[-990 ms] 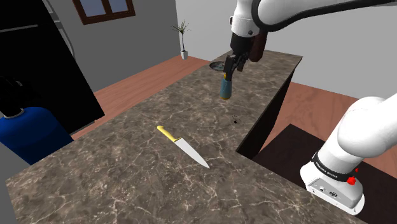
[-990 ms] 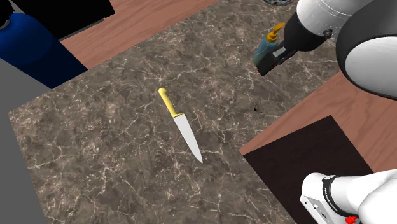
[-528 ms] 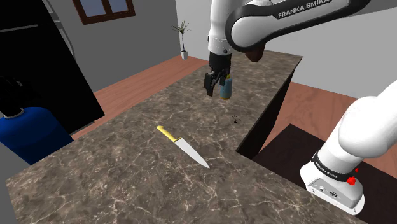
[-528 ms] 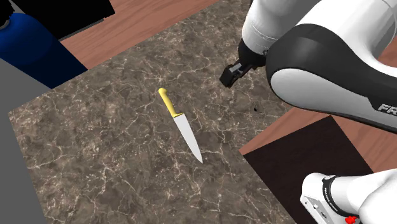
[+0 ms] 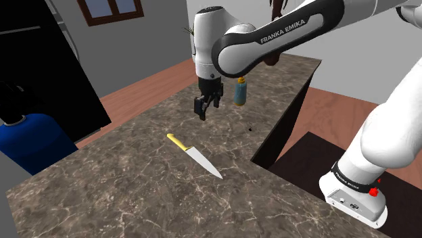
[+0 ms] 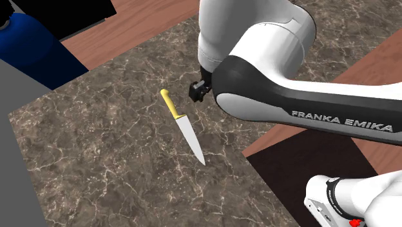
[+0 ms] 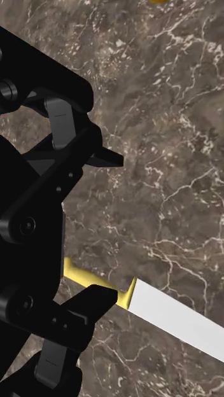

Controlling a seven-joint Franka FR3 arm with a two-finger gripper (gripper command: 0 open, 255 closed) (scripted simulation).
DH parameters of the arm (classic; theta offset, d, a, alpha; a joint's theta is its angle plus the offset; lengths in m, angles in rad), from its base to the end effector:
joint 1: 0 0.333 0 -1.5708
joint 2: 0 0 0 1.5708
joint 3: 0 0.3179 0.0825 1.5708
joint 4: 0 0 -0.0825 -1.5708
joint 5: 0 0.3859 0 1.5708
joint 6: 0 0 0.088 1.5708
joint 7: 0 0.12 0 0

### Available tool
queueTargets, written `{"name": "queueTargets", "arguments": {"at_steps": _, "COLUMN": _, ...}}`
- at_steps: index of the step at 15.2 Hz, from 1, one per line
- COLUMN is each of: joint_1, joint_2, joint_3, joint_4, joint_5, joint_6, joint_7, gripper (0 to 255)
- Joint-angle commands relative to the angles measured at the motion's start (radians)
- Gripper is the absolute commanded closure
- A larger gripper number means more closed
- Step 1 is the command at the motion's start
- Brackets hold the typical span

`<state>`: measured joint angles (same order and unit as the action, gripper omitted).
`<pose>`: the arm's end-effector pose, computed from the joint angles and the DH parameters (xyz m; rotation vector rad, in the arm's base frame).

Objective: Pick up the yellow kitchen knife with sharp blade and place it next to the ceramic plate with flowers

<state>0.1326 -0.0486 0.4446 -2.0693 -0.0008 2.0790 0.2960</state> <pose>0.4562 0.2995 0.4437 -3.1062 -0.4404 -0.0905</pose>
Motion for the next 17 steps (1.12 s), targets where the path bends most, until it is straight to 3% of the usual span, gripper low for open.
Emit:
{"name": "queueTargets", "arguments": {"at_steps": 1, "joint_1": 0.018, "joint_2": 0.077, "joint_3": 0.024, "joint_4": 0.047, "joint_5": -0.029, "joint_6": 0.013, "joint_7": 0.047, "gripper": 0}}
{"name": "queueTargets", "arguments": {"at_steps": 10, "joint_1": 0.137, "joint_2": 0.406, "joint_3": 0.053, "joint_4": 0.297, "joint_5": -0.162, "joint_6": 0.015, "joint_7": 0.193, "gripper": 0}}
{"name": "queueTargets", "arguments": {"at_steps": 17, "joint_1": 0.148, "joint_2": 0.450, "joint_3": 0.040, "joint_4": 0.260, "joint_5": -0.189, "joint_6": 0.092, "joint_7": 0.210, "gripper": 0}}
